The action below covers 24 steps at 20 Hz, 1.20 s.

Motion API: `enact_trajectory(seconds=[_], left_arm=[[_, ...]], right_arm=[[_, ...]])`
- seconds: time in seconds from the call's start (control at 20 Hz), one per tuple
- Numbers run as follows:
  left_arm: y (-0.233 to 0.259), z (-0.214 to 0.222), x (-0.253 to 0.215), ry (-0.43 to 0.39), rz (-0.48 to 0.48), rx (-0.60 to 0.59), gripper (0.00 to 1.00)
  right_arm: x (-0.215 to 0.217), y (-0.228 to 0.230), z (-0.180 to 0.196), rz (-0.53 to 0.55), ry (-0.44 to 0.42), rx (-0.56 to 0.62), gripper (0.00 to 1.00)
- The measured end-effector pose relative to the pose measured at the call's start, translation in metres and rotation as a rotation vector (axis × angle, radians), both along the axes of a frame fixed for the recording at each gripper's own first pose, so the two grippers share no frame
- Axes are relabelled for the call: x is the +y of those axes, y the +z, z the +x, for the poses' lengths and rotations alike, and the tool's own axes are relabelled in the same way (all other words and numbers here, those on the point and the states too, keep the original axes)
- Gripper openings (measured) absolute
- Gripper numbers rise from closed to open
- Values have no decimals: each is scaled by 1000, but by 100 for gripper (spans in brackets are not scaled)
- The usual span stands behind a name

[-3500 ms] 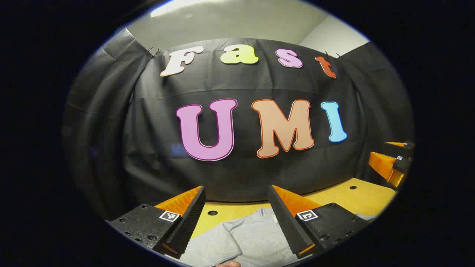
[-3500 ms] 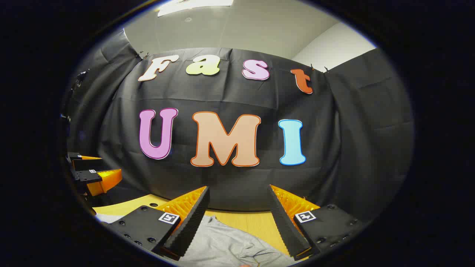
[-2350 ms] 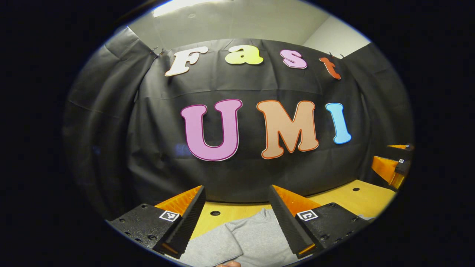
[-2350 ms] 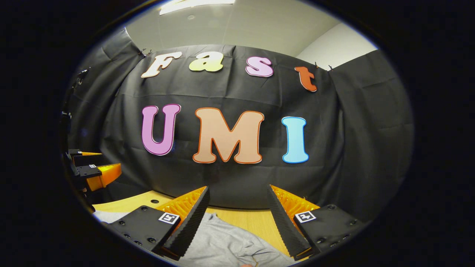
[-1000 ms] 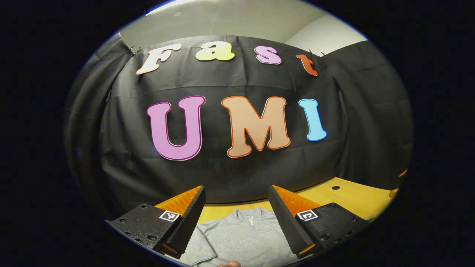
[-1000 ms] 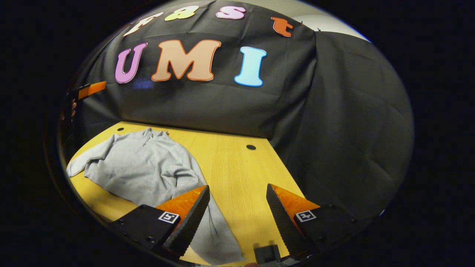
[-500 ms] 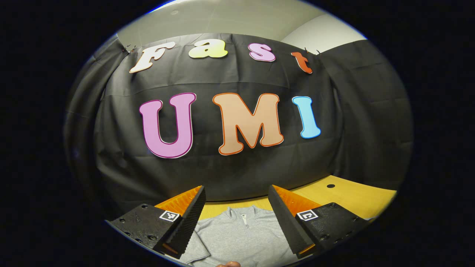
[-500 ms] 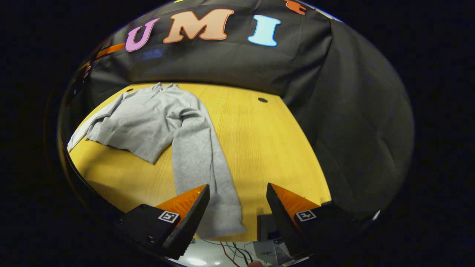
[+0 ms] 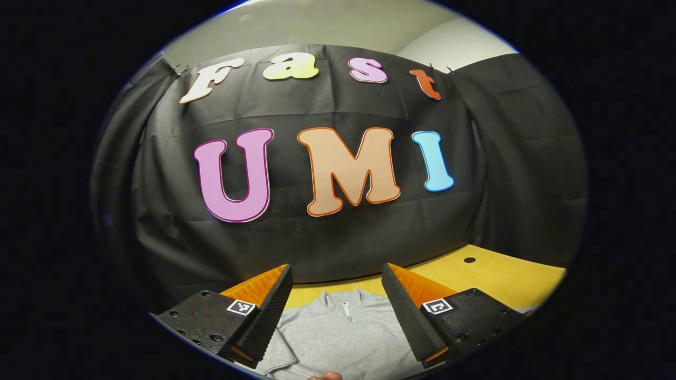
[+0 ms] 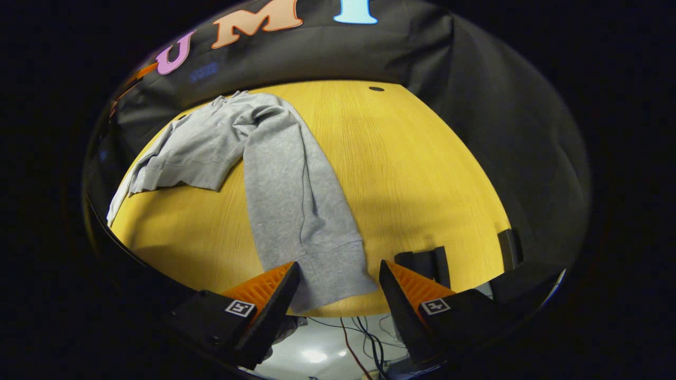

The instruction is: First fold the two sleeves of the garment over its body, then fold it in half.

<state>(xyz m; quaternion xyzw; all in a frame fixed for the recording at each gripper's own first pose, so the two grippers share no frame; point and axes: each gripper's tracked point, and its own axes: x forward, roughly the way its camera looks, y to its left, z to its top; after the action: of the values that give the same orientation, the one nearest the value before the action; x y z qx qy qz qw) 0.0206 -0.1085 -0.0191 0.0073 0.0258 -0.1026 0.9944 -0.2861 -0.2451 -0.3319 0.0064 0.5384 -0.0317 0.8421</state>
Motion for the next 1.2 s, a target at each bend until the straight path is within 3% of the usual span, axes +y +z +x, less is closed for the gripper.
enact_trajectory(seconds=[0.25,0.3,0.35,0.4,0.65,0.8,0.85,0.95,1.05,1.2], left_arm=[[-1,-1,-2,-4,4,3,98],[-1,-1,-2,-2,3,3,98],[-1,0,-1,0,4,5,98],[0,0,0,4,3,1,98],[0,-1,6,19,6,-3,98],[2,-2,11,28,8,-10,98],[1,-2,12,31,10,-10,98],[2,-2,16,38,13,-15,99],[5,-3,21,48,14,-21,98],[5,-5,30,69,10,-21,98]], right_arm=[[6,-4,-3,33,-23,16,95],[8,-3,-1,38,-20,16,87],[9,-5,1,44,-19,14,85],[13,-6,1,52,-22,15,63],[12,4,17,61,-127,-40,11],[10,18,38,120,-213,-94,11],[10,22,46,134,-231,-113,6],[12,33,64,182,-265,-156,11],[21,47,84,253,-295,-198,7],[36,69,116,341,-314,-263,11]])
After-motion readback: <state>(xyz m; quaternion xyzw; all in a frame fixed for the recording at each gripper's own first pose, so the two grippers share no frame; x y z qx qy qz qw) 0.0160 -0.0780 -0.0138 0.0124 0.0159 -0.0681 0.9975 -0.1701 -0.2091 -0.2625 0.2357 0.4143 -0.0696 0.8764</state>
